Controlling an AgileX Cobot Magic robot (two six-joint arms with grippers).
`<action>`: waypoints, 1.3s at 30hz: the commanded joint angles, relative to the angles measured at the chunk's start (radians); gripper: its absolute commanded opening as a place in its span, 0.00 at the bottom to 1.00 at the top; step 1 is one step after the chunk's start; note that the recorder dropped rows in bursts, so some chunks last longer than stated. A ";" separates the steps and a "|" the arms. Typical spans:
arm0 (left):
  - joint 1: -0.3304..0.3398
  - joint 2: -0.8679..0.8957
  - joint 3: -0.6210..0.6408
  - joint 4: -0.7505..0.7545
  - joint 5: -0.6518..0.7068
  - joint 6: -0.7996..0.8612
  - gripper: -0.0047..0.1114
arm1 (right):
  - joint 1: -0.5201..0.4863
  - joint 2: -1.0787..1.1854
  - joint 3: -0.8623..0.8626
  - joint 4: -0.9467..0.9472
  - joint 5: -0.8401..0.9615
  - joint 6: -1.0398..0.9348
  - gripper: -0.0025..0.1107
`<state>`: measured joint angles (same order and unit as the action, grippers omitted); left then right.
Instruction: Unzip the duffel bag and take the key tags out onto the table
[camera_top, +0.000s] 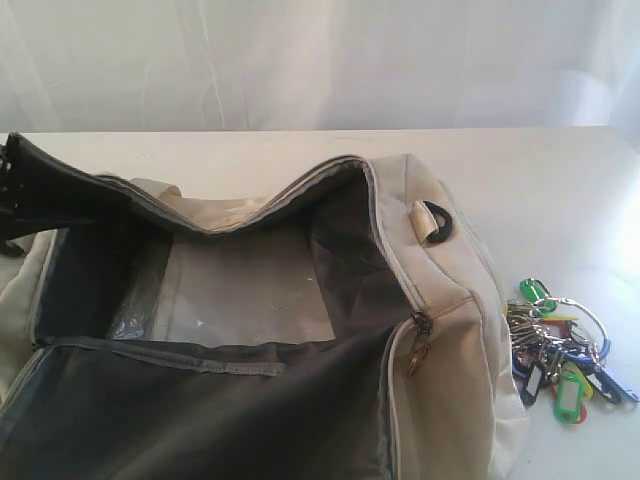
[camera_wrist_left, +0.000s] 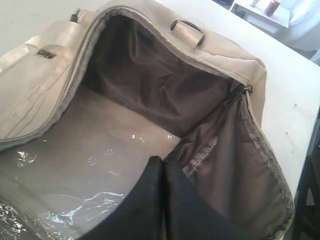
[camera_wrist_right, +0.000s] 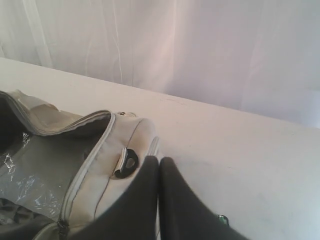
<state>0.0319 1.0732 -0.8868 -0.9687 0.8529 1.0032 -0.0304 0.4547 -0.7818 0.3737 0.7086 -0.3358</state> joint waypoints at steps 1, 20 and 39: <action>-0.009 -0.008 0.007 -0.017 -0.020 0.006 0.04 | -0.009 -0.019 0.005 -0.004 -0.010 0.000 0.02; -0.009 -0.254 0.007 -0.008 -0.150 0.006 0.04 | -0.009 -0.019 0.005 -0.004 -0.010 0.000 0.02; -0.009 -0.807 0.011 -0.008 -0.197 0.029 0.04 | -0.009 -0.019 0.005 -0.004 -0.010 0.000 0.02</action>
<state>0.0319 0.3224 -0.8845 -0.9626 0.6600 1.0149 -0.0304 0.4411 -0.7818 0.3737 0.7067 -0.3358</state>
